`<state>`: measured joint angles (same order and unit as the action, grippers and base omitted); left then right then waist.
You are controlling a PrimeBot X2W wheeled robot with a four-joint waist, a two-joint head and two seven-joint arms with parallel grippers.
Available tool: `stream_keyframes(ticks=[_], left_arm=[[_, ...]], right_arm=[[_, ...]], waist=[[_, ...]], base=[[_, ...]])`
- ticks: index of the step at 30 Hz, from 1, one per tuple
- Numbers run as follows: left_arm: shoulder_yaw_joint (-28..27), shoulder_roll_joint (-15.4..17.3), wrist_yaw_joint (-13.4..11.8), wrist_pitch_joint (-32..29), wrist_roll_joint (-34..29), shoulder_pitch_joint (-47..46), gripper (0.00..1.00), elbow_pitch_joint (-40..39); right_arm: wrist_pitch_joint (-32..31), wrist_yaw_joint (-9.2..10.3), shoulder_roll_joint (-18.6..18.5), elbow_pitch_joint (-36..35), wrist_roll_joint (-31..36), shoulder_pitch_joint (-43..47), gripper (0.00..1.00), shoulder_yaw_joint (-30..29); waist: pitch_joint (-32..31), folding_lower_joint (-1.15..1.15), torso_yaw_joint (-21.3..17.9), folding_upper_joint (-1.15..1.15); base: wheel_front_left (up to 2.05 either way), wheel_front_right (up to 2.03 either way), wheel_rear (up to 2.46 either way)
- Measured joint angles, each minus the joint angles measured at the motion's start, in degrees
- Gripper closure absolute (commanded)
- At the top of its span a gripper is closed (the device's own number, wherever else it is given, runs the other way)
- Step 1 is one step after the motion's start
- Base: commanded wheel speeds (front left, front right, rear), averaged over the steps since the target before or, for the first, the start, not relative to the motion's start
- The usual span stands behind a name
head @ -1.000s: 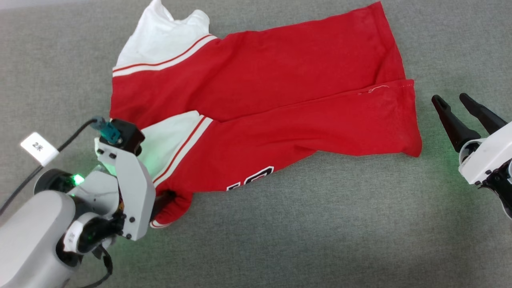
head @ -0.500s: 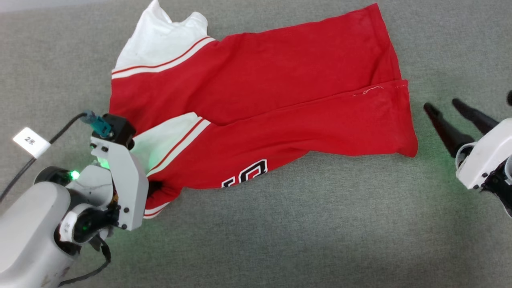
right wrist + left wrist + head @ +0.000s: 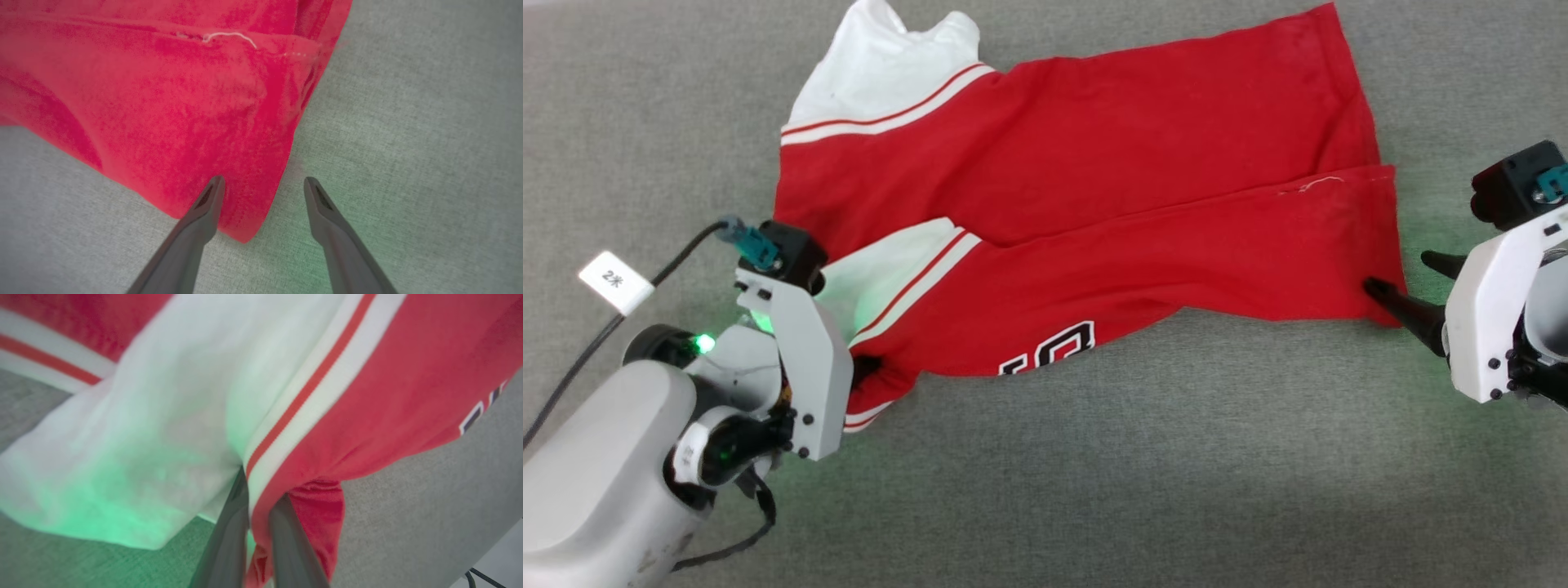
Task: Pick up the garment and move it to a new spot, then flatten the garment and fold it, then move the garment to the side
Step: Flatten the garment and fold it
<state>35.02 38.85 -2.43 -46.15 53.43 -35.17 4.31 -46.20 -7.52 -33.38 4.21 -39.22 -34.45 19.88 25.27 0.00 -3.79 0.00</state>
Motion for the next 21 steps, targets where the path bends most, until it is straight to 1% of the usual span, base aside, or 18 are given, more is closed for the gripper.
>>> stream_keyframes(ticks=[4, 7, 8, 9, 10, 11, 17, 21], left_arm=[[0.11, -0.74, 0.94, 0.99, -0.03, -0.63, 1.00, 0.57], [0.33, -1.64, 1.19, 1.82, -0.30, -1.07, 1.00, 1.08], [0.34, -1.88, 1.30, 2.01, -0.30, -1.18, 1.00, 1.21], [0.34, -2.10, 1.42, 2.18, -0.32, -1.25, 1.00, 1.37], [0.35, -2.26, 1.45, 2.35, -0.35, -1.30, 1.00, 1.48], [0.37, -2.38, 1.49, 2.58, -0.35, -1.35, 1.00, 1.63], [0.67, -3.05, 2.13, 4.05, -0.35, -1.22, 1.00, 2.82], [0.76, -3.30, 2.35, 5.66, -0.34, -0.13, 1.00, 2.77]], right_arm=[[-2.87, 0.00, -0.04, 1.41, 1.03, -0.47, 0.00, 0.66], [-4.26, 0.00, -0.08, 1.92, 1.07, -0.50, 0.00, 0.80], [-4.49, 0.00, -0.10, 2.05, 1.04, -0.51, 0.27, 0.79], [-4.83, 0.02, -0.24, 2.07, 1.04, -0.52, 0.63, 0.88], [-5.04, 0.02, -0.40, 1.94, 0.99, -0.58, 0.80, 1.01], [-5.08, 0.02, -0.41, 1.98, 0.91, -0.60, 1.00, 0.99], [-4.88, -0.01, 0.27, 1.99, 0.31, -0.35, 1.00, 1.41], [-4.61, 0.00, 0.05, 1.74, -0.14, 1.67, 1.00, 0.86]], waist=[[0.68, 0.00, 0.62, 0.00], [1.05, 0.00, 1.23, 0.00], [1.15, 0.00, 1.42, 0.00], [1.25, 0.00, 1.58, 0.00], [1.31, 0.00, 1.72, 0.00], [1.33, 0.00, 1.83, 0.00], [0.23, 0.00, 1.95, 0.00], [-1.43, 0.00, 1.89, 0.00]], base=[[0.00, 0.00, 0.00], [0.00, 0.00, 0.00], [0.00, 0.00, 0.00], [0.00, 0.00, 0.00], [0.00, 0.00, 0.00], [0.00, 0.00, 0.00], [0.00, 0.00, 0.00], [0.00, 0.00, 0.00]])
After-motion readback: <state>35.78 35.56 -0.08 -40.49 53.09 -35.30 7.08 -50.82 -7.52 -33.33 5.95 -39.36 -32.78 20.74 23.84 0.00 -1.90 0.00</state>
